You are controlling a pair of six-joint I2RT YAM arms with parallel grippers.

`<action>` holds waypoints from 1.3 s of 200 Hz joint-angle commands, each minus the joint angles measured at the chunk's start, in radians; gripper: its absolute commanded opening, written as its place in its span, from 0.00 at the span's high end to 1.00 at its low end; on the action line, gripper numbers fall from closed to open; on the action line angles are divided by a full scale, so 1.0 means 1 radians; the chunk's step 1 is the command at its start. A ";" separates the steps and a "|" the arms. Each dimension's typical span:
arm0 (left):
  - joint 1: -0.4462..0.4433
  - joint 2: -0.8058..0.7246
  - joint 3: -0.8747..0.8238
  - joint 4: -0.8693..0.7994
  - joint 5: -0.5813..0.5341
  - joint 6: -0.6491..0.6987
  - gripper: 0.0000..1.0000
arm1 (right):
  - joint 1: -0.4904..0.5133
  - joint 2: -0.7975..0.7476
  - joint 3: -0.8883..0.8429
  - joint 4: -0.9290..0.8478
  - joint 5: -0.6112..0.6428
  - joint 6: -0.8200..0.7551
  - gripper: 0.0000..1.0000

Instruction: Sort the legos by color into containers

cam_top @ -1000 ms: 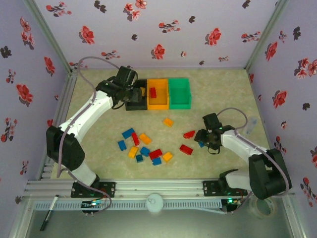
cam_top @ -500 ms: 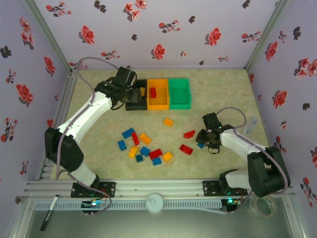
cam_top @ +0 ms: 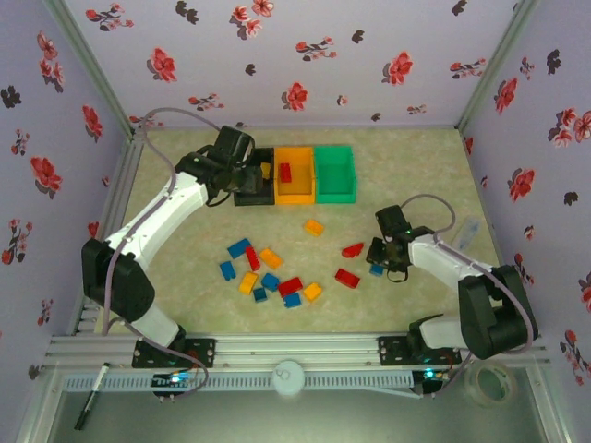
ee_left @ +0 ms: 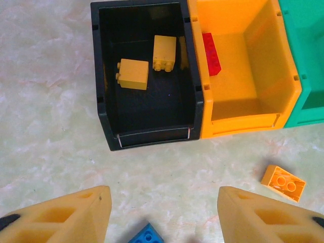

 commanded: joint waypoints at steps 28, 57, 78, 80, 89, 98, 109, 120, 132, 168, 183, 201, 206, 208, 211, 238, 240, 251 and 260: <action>-0.010 -0.055 -0.032 0.008 -0.001 0.009 0.43 | -0.008 0.049 0.222 -0.001 0.070 -0.098 0.70; -0.011 -0.068 -0.070 0.018 -0.002 -0.002 0.43 | -0.008 0.142 0.415 0.032 0.071 -0.150 0.71; -0.013 -0.085 -0.126 0.035 -0.001 -0.021 0.43 | -0.008 0.236 0.562 0.061 0.070 -0.186 0.71; -0.015 -0.086 -0.131 0.036 -0.001 -0.023 0.43 | -0.007 0.247 0.577 0.062 0.069 -0.189 0.71; -0.016 -0.094 -0.156 0.038 0.000 -0.035 0.43 | -0.008 0.292 0.640 0.068 0.061 -0.199 0.72; -0.021 -0.104 -0.175 0.036 -0.001 -0.047 0.43 | -0.006 0.343 0.704 0.071 0.048 -0.209 0.72; -0.026 -0.117 -0.201 0.039 -0.001 -0.059 0.43 | -0.002 0.400 0.774 0.076 0.050 -0.223 0.72; -0.032 -0.131 -0.222 0.045 -0.001 -0.071 0.43 | -0.002 0.463 0.846 0.070 0.040 -0.238 0.72; -0.037 -0.145 -0.243 0.053 -0.001 -0.083 0.44 | 0.000 0.539 0.932 0.060 0.030 -0.251 0.72; -0.046 -0.157 -0.273 0.085 0.000 -0.096 0.43 | 0.012 0.743 1.144 0.020 -0.020 -0.272 0.71; -0.051 -0.152 -0.265 0.081 -0.001 -0.098 0.43 | 0.019 0.820 1.225 -0.007 -0.039 -0.273 0.71; -0.056 -0.150 -0.263 0.077 -0.001 -0.098 0.43 | 0.031 0.898 1.313 -0.039 -0.042 -0.279 0.69; -0.058 -0.150 -0.262 0.078 0.000 -0.097 0.44 | 0.033 0.916 1.333 -0.046 -0.044 -0.279 0.69; -0.059 -0.149 -0.262 0.078 0.000 -0.098 0.43 | 0.034 0.923 1.341 -0.048 -0.045 -0.280 0.69; -0.059 -0.149 -0.262 0.077 -0.001 -0.098 0.43 | 0.035 0.933 1.352 -0.052 -0.047 -0.278 0.68; -0.061 -0.147 -0.266 0.074 -0.003 -0.104 0.43 | 0.040 0.991 1.430 -0.075 -0.072 -0.281 0.48; -0.061 -0.147 -0.266 0.074 -0.004 -0.105 0.42 | 0.040 0.993 1.433 -0.075 -0.073 -0.281 0.47; -0.061 -0.147 -0.269 0.071 -0.008 -0.106 0.40 | 0.041 0.995 1.446 -0.085 -0.074 -0.284 0.42; -0.061 -0.146 -0.270 0.068 -0.010 -0.108 0.39 | 0.041 0.987 1.446 -0.088 -0.074 -0.286 0.41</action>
